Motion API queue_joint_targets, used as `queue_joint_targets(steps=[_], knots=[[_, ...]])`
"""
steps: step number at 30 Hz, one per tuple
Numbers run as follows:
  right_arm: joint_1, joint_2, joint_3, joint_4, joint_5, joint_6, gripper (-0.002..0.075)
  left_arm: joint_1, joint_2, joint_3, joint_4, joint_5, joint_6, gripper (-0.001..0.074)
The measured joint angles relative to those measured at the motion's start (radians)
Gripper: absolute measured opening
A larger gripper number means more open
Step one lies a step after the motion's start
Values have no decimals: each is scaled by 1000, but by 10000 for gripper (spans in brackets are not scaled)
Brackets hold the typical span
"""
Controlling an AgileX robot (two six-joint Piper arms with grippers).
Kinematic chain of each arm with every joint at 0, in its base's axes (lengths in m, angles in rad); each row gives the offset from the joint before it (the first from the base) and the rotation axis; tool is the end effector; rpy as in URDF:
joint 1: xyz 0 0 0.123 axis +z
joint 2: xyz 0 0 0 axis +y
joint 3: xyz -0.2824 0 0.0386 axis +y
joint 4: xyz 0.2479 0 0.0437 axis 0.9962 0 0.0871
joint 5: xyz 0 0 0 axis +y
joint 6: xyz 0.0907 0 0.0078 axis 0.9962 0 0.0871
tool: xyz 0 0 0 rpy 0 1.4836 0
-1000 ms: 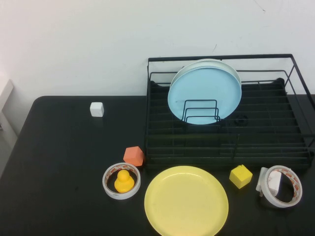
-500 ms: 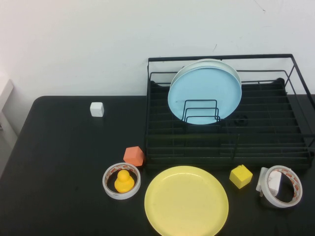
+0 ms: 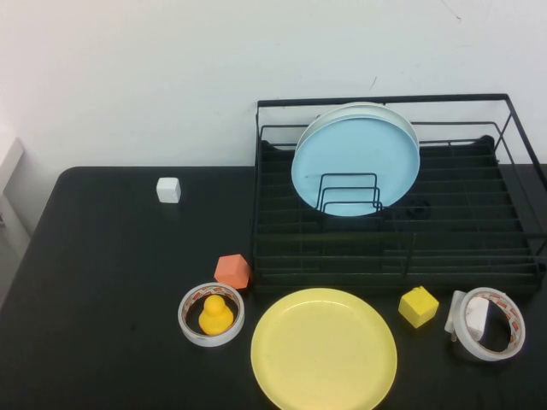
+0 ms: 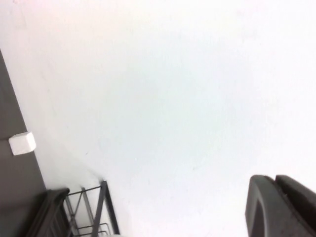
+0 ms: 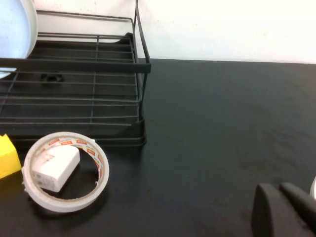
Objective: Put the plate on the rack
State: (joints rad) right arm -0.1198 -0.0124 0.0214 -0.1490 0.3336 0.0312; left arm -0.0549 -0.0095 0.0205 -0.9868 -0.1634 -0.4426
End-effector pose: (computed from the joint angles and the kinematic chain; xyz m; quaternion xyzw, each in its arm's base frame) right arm 0.0525 -0.0108 0.1768 0.0189 0.7900 -0.0892 0.6062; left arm 0.0552 0.0092 0.2148 -0.4474 0.4664 -0.4807 0.5926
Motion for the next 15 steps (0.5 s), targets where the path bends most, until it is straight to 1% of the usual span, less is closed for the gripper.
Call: queue_joint_targets(steps=[4, 6, 8, 10, 12, 13, 15], knots=[[0, 0, 0, 2, 0, 0, -2, 0, 0, 0, -44, -11, 2, -3], [0, 0, 0, 53, -8, 4, -2, 0, 0, 0, -49, -51, 2, -3], [0, 0, 2, 188, -22, 23, -2, 0, 0, 0, -33, -104, 14, -3], [0, 0, 4, 385, -30, 53, -2, 0, -2, -10, 44, -86, 49, -2], [0, 0, 5, 582, -34, 67, -2, 0, -2, -69, 142, 32, 125, -2], [0, 0, 5, 685, -34, 72, -2, 0, 5, -114, 203, 119, 169, -2], [0, 0, 5, 832, -38, 73, -2, 0, 59, -204, 320, 284, 241, -2]])
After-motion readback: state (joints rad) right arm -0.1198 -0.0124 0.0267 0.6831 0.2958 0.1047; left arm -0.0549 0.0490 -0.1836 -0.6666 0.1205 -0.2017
